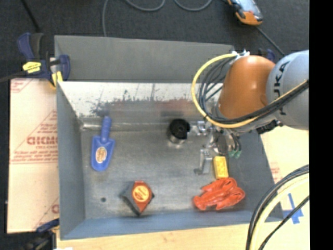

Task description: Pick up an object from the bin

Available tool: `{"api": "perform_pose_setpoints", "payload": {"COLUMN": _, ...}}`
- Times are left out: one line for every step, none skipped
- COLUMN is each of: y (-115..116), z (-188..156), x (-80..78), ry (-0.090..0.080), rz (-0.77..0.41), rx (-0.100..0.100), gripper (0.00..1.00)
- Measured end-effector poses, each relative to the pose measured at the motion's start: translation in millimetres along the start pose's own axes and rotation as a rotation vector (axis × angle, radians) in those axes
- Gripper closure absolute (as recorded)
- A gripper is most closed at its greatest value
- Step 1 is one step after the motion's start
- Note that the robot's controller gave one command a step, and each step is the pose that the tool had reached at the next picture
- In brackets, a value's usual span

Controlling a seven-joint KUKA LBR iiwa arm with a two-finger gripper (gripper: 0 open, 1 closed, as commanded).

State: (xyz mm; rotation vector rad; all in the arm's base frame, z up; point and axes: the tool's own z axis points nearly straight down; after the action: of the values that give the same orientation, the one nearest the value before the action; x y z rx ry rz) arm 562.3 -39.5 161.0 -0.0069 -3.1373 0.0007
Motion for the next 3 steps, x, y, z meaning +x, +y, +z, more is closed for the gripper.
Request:
{"api": "perform_pose_setpoints", "payload": {"y": 0, "z": -4, "x": -1.7, "ry": -0.008, "rz": -0.001, "rx": 0.001, "gripper": 0.00}}
{"api": "perform_pose_setpoints", "payload": {"y": 12, "z": -4, "x": -27.9, "ry": -0.008, "rz": -0.045, "rx": 0.001, "gripper": 0.00}}
{"api": "perform_pose_setpoints", "payload": {"y": 49, "z": 4, "x": -45.3, "ry": -0.010, "rz": -0.074, "rx": 0.001, "gripper": 0.00}}
